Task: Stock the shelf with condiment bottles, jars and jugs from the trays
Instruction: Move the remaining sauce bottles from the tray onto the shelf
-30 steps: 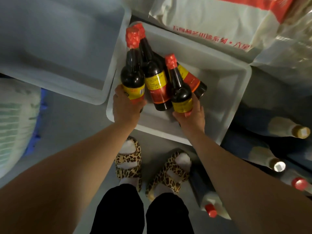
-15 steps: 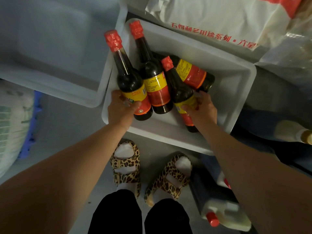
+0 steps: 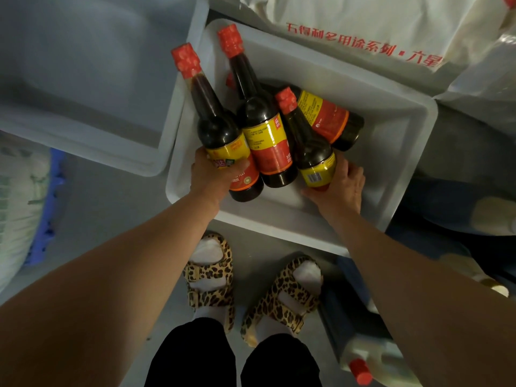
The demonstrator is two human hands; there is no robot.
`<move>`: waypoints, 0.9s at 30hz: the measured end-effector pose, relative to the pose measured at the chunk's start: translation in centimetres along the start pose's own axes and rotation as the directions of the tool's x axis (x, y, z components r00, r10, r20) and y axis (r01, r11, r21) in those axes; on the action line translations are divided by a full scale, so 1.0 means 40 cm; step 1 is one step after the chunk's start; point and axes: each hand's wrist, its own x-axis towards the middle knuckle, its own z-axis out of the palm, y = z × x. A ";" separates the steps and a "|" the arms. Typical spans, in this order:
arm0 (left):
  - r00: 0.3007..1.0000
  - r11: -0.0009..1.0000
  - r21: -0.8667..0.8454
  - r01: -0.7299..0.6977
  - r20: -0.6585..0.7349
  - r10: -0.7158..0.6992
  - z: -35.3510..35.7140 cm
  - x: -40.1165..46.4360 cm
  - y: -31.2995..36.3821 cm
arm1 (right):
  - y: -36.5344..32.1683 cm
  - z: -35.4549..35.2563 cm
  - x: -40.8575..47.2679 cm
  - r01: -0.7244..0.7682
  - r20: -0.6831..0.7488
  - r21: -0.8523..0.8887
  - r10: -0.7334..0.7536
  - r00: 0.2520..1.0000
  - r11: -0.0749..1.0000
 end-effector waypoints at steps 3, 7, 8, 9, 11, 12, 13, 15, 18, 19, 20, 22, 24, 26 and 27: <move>0.997 0.995 -0.095 -0.016 0.072 0.023 -0.006 0.012 -0.006 | 0.001 0.004 0.004 -0.004 -0.015 -0.029 0.003 1.000 1.000; 0.993 0.997 -0.069 0.016 0.115 -0.008 -0.006 0.009 0.019 | -0.007 -0.008 0.001 0.019 -0.028 -0.036 -0.020 0.999 0.999; 0.992 0.998 -0.057 0.029 0.125 -0.022 -0.006 0.005 0.027 | -0.011 -0.015 -0.005 0.010 -0.020 -0.032 -0.010 1.000 0.999; 0.990 0.998 -0.053 0.040 0.136 -0.033 -0.006 0.001 0.035 | -0.015 -0.023 -0.015 0.004 -0.017 -0.023 -0.004 1.000 1.000; 0.987 0.995 -0.066 0.081 0.143 -0.071 -0.009 -0.019 0.056 | -0.029 -0.045 -0.045 -0.006 -0.012 0.002 0.006 1.000 1.000; 0.986 0.992 -0.073 0.100 0.143 -0.088 -0.013 -0.038 0.071 | -0.037 -0.061 -0.064 -0.010 -0.005 0.019 0.010 1.000 1.000; 0.985 0.991 -0.081 0.104 0.148 -0.091 -0.017 -0.058 0.087 | -0.046 -0.078 -0.084 -0.010 0.002 0.038 0.010 1.000 0.999; 0.983 0.994 -0.073 0.087 0.171 -0.074 -0.031 -0.104 0.124 | -0.067 -0.120 -0.128 -0.012 0.022 0.068 0.010 1.000 0.998; 0.973 0.997 -0.017 0.078 0.217 -0.072 -0.072 -0.190 0.193 | -0.108 -0.202 -0.208 -0.022 0.045 0.115 0.017 0.999 0.993; 0.969 0.997 0.007 0.078 0.236 -0.077 -0.088 -0.226 0.222 | -0.122 -0.233 -0.237 -0.036 0.056 0.139 0.029 0.998 0.990; 0.964 0.997 0.023 0.078 0.254 -0.081 -0.107 -0.262 0.246 | -0.136 -0.267 -0.269 -0.054 0.075 0.167 0.042 0.996 0.984; 0.951 0.997 0.039 0.069 0.299 -0.078 -0.146 -0.346 0.302 | -0.164 -0.338 -0.332 -0.083 0.109 0.229 0.059 0.992 0.970; 0.938 0.997 0.066 0.045 0.341 -0.065 -0.186 -0.439 0.365 | -0.194 -0.420 -0.397 -0.102 0.136 0.286 0.065 0.989 0.953; 0.929 0.997 0.068 0.022 0.367 -0.046 -0.220 -0.535 0.432 | -0.226 -0.511 -0.468 -0.110 0.142 0.347 0.063 0.988 0.931; 0.926 0.998 0.062 0.013 0.376 -0.035 -0.235 -0.580 0.464 | -0.243 -0.558 -0.505 -0.116 0.145 0.387 0.064 0.987 0.915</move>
